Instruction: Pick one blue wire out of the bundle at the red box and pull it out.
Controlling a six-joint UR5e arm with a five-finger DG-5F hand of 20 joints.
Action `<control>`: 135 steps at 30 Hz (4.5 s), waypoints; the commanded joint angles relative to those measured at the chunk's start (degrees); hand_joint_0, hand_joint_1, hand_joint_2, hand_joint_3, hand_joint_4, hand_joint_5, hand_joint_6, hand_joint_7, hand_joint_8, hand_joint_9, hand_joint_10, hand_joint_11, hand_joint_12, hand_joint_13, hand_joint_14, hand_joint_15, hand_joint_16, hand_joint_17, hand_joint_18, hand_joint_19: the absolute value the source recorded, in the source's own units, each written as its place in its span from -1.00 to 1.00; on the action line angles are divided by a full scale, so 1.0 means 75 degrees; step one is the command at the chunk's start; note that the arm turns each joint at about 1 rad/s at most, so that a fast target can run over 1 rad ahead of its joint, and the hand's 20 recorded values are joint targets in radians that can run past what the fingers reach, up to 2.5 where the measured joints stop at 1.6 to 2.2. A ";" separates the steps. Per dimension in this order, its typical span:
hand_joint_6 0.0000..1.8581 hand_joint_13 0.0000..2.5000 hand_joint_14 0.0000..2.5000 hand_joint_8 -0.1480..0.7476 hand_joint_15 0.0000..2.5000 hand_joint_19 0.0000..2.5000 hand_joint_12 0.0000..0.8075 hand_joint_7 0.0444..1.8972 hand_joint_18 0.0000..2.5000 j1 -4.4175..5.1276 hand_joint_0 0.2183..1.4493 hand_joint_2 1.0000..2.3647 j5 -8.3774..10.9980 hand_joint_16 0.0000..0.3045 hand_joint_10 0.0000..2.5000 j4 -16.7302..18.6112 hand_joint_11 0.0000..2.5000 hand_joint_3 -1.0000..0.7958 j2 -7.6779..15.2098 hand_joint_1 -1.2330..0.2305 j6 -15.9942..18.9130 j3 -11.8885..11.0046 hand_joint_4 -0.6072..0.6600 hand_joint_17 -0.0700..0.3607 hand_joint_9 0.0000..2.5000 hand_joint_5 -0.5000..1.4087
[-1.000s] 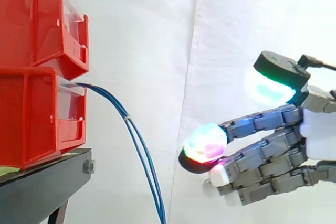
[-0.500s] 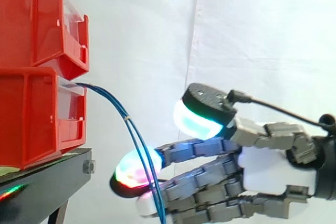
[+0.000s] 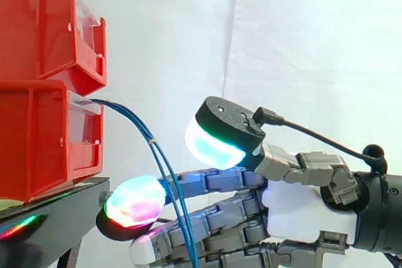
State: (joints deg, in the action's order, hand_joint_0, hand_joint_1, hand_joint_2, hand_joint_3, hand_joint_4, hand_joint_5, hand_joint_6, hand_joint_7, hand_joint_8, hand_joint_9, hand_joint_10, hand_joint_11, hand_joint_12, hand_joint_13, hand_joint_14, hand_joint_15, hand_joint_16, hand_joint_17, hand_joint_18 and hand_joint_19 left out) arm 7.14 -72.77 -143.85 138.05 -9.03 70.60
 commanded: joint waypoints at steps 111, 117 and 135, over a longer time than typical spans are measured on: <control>-0.09 -0.35 -0.98 -0.06 -0.56 -0.75 -0.14 0.07 -0.76 -0.0284 -0.43 -0.97 -0.1336 -0.61 -0.99 -0.0402 -0.69 0.00 -0.0653 -0.23 0.0618 0.0009 0.30 -0.05 -0.49 -0.65; -0.09 -0.21 -0.98 -0.07 -0.32 -0.73 -0.16 0.07 -0.73 -0.0308 -0.42 -0.97 -0.1336 -0.61 -0.99 -0.0437 -0.68 -0.01 -0.0653 -0.23 0.0642 0.0009 0.29 -0.05 -0.49 -0.65; -0.09 -0.10 -0.98 -0.06 -0.01 -0.65 -0.20 0.08 -0.65 -0.0413 -0.41 -0.97 -0.1348 -0.60 -0.98 -0.0449 -0.40 -0.03 -0.0653 -0.23 0.0654 0.0009 0.29 -0.05 -0.34 -0.65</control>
State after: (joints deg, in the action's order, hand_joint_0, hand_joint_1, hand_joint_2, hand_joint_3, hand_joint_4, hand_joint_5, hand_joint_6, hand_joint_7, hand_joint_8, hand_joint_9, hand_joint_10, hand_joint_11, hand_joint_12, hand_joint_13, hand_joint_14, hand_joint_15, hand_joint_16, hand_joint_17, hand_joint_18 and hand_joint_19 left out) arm 4.15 -82.96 -147.21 133.16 -4.13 70.66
